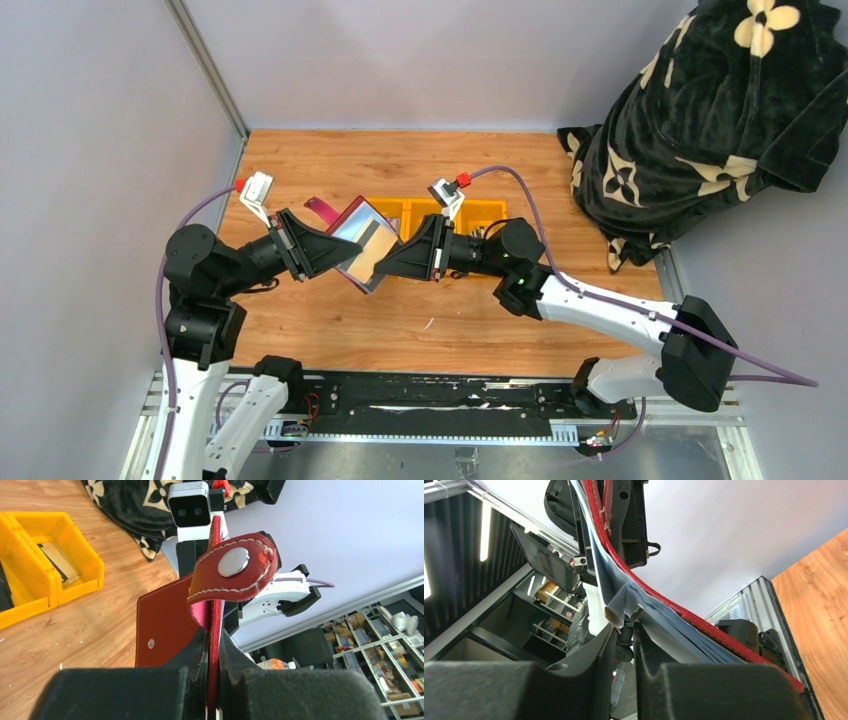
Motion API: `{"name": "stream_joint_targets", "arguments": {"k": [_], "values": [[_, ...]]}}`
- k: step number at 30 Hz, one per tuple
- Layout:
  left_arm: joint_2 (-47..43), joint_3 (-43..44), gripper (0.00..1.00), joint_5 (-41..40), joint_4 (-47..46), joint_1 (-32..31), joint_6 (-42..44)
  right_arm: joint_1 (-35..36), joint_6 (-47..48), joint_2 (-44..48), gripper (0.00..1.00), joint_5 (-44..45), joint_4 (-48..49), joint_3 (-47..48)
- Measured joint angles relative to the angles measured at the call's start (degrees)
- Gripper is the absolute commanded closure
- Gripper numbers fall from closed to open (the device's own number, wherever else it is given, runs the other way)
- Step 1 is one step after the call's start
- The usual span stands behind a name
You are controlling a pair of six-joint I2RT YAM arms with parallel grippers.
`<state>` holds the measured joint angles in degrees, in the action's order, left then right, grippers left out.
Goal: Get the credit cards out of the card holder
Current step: Remove the credit card from the card holder.
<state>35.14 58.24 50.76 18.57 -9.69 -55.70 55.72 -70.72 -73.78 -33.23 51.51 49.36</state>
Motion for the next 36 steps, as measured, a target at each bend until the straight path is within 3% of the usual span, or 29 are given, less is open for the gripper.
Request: {"name": "stream_joint_targets", "arguments": {"k": [7,12,14,20,23,34,36], "values": [[-0.02,0.00,0.95,-0.35,0.61,0.20,0.61,0.00,-1.79,-1.81,0.80,-0.55,2.56,0.96],[-0.17,0.00,0.95,-0.37,0.79,0.20,0.83,0.00,-2.08,-1.81,1.00,-0.74,2.93,1.18],[-0.17,0.00,0.94,-0.42,0.81,0.20,0.83,0.00,-2.14,-1.81,1.00,-0.76,2.97,1.18],[-0.15,0.00,0.80,-0.46,0.87,0.20,0.74,0.00,-2.23,-1.79,1.00,-0.72,4.28,0.57],[-0.15,0.00,0.79,-0.46,0.90,0.22,0.59,0.00,-2.36,-1.55,1.00,-0.68,4.70,-0.22],[-0.15,0.00,1.00,-0.37,0.98,0.28,0.13,0.00,-2.36,0.92,1.00,-0.13,5.57,-3.39],[-0.15,0.00,1.00,-0.37,0.98,0.28,0.07,0.00,-2.36,0.96,1.00,-0.13,5.51,-3.39]]}}
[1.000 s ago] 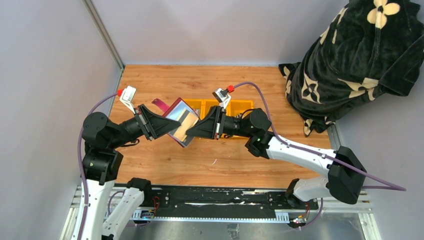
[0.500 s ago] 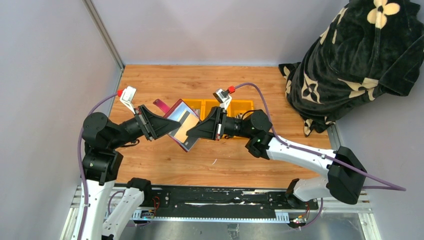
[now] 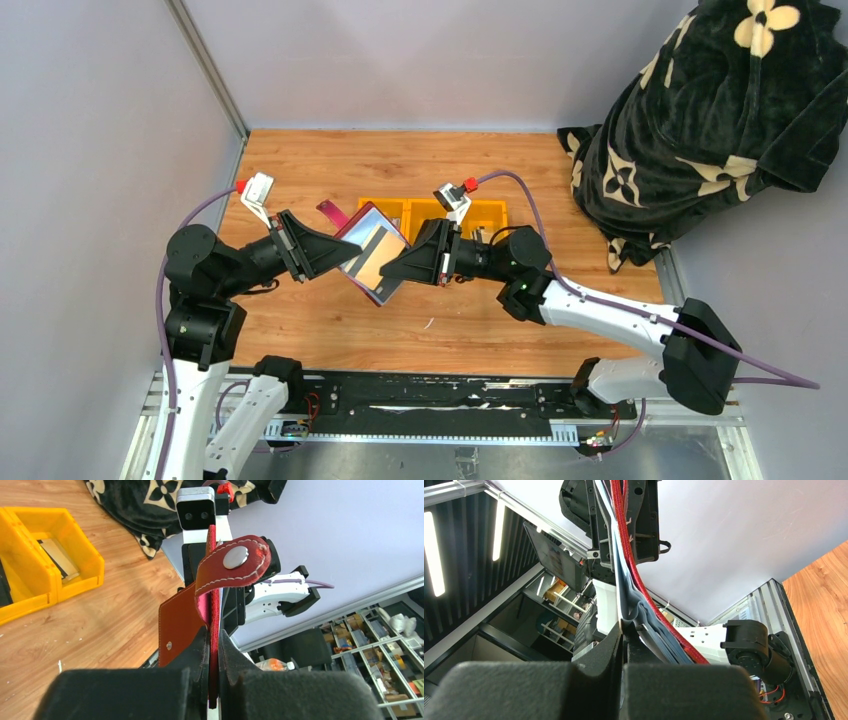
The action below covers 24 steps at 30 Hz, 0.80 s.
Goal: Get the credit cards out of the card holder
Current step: Remove the credit card from the card holder.
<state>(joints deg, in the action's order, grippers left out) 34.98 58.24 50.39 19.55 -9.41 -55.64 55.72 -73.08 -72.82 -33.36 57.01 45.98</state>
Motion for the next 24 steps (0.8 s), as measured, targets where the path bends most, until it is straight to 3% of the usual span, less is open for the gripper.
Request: {"name": "stream_joint_targets", "arguments": {"k": [18,24], "values": [[0.39,0.44,1.00,0.81,0.39,0.02,0.07,0.13,0.72,3.23,0.99,0.17,-1.31,-2.89],[0.42,0.87,1.00,0.39,0.31,0.57,-0.09,0.15,0.74,3.21,0.68,0.09,-1.20,-2.89]]}}
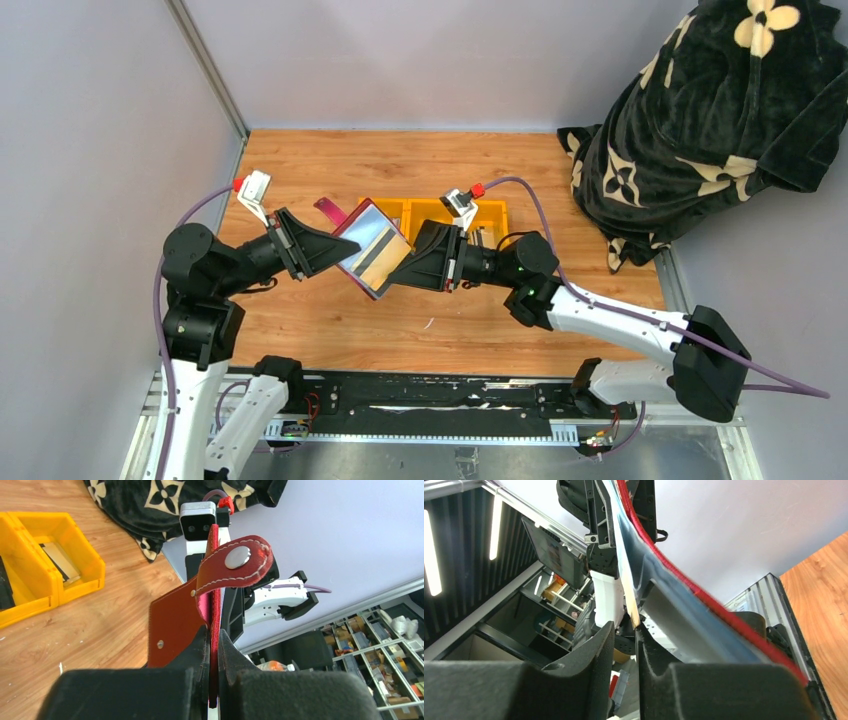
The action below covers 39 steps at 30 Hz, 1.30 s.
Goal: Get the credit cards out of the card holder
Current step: Remove the credit card from the card holder.
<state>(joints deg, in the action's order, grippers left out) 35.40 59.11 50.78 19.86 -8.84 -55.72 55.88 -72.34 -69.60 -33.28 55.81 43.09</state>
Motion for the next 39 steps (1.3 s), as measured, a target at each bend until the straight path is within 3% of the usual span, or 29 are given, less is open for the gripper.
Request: {"name": "stream_joint_targets", "arguments": {"k": [4,9,14,21,27,39], "values": [[-0.02,0.35,1.00,-0.20,-0.11,0.22,-0.26,0.00,-0.83,-0.39,0.58,0.46,1.75,0.00],[-0.02,0.37,1.00,-0.26,-0.17,0.42,-0.48,0.00,-1.70,-2.21,0.57,0.83,4.63,0.26],[0.00,0.37,1.00,-0.26,-0.20,0.46,-0.61,0.00,-2.67,-4.46,0.70,0.98,6.40,1.22],[0.00,0.92,1.00,-0.26,-0.52,0.46,-1.44,0.00,-5.07,-6.73,0.96,1.57,11.17,1.31],[0.22,1.11,1.00,-0.35,-0.55,0.48,-1.81,0.00,-5.31,-6.10,0.99,1.60,11.93,1.14],[1.09,3.82,1.00,-0.07,-1.31,0.79,-1.92,0.00,-0.70,0.44,1.00,1.66,2.38,-0.15]]}}
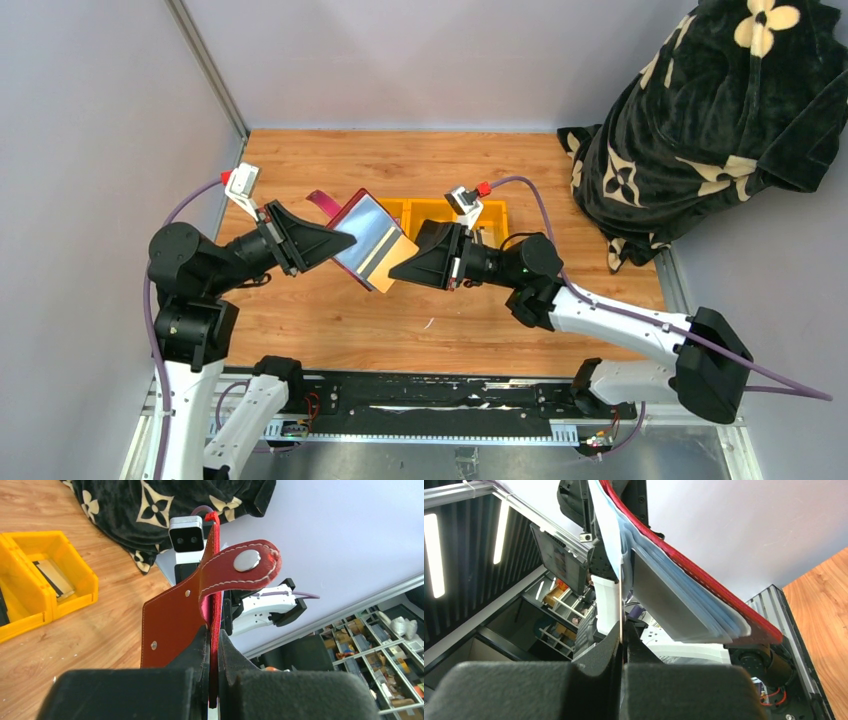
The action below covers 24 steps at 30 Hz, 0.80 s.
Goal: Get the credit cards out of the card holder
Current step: Remove the credit card from the card holder.
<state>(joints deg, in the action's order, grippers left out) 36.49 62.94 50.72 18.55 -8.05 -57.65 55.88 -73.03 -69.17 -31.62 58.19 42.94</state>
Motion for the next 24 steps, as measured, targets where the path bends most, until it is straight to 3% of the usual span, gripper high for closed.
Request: {"name": "stream_joint_targets", "arguments": {"k": [6,14,24], "values": [[0.68,1.49,1.00,0.04,0.09,0.07,0.31,-0.02,2.08,2.40,1.00,-0.09,-4.39,-0.90],[1.22,2.82,1.00,0.00,-0.04,0.11,1.44,-3.10,6.36,10.01,1.00,-2.36,-18.32,-3.26],[1.86,4.83,1.00,0.04,0.52,0.13,2.16,-13.31,22.16,13.81,1.00,-4.42,-52.28,7.06]]}}
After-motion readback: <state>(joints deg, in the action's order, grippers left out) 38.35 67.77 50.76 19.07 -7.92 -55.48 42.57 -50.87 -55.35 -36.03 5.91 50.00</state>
